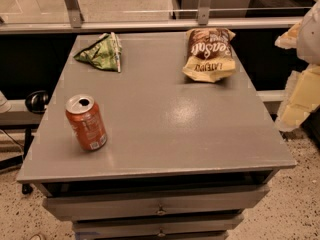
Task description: Move coke can near brown chip bag
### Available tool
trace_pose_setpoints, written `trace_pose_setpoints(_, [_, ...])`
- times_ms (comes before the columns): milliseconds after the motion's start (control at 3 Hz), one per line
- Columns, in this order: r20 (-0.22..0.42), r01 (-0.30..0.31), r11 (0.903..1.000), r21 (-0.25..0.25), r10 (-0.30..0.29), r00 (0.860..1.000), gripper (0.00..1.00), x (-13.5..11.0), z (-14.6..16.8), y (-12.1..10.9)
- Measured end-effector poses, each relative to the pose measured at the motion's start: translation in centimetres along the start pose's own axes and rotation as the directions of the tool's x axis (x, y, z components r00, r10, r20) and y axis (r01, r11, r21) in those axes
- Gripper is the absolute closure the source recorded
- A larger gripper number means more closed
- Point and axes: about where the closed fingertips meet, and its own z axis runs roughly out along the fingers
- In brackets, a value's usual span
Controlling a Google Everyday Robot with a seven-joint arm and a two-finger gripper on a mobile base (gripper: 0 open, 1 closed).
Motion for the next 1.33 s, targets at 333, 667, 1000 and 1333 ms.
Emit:
trace_pose_setpoints(333, [0.0,0.0,1.0,0.0,0.0,1.0,0.0,0.0,0.0,0.0])
trace_pose_setpoints(667, [0.089,-0.042,0.9987,-0.028,0.044,0.995,0.0,-1.5,1.4,0.6])
trace_pose_setpoints(1000, [0.283,-0.111,0.9869,-0.117,0.14,0.949,0.0,-6.0,5.9,2.0])
trace_pose_setpoints(1333, [0.463,-0.084,0.9777,-0.193,0.166,0.871,0.0,-11.3,10.1,4.4])
